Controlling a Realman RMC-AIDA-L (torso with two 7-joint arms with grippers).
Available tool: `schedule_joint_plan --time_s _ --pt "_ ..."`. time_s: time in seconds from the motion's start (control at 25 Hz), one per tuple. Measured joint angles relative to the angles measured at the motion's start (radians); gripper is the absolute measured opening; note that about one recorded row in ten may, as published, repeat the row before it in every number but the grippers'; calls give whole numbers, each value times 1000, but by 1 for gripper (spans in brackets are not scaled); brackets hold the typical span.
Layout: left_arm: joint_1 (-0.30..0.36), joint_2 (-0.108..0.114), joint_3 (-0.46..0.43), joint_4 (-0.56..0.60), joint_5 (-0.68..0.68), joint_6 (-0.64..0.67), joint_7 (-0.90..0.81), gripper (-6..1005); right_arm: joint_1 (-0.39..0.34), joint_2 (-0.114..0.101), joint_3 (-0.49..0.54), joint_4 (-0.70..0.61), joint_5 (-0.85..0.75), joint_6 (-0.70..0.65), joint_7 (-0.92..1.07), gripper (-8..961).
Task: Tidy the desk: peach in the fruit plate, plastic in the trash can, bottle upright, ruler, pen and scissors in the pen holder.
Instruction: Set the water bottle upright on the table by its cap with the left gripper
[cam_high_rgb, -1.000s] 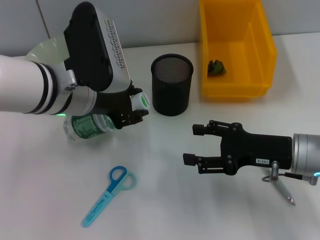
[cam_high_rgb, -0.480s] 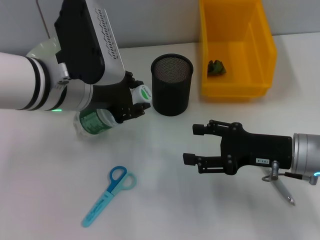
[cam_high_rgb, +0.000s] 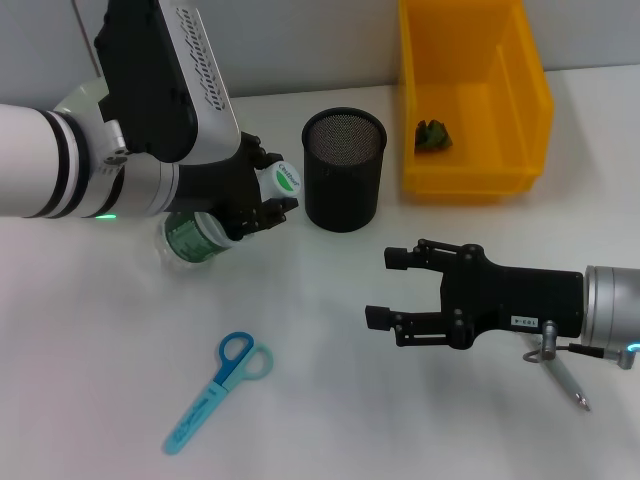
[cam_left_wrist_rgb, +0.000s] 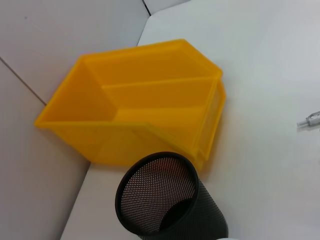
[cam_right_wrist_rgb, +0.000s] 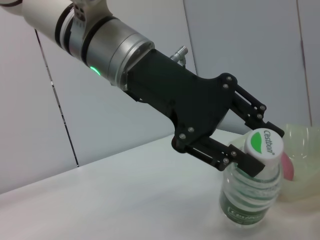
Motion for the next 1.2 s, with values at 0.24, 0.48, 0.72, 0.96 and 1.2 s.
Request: schedule_joint_plan --time_s 0.24,0.48,0.72,0.96,1.2 --pt "2 0 0 0 -1 0 -1 452 0 0 -1 0 0 0 0 843" --pt "8 -1 -2 4 -13 -1 -3 454 0 0 -1 0 0 0 0 843" --pt "14 0 -8 17 -13 4 -10 456 0 0 -1 0 0 0 0 842" --pt "19 0 -15 22 -30 10 -12 458 0 1 -2 0 0 0 0 843" --pt "28 0 -28 36 -48 12 -11 460 0 2 -1 0 0 0 0 843"
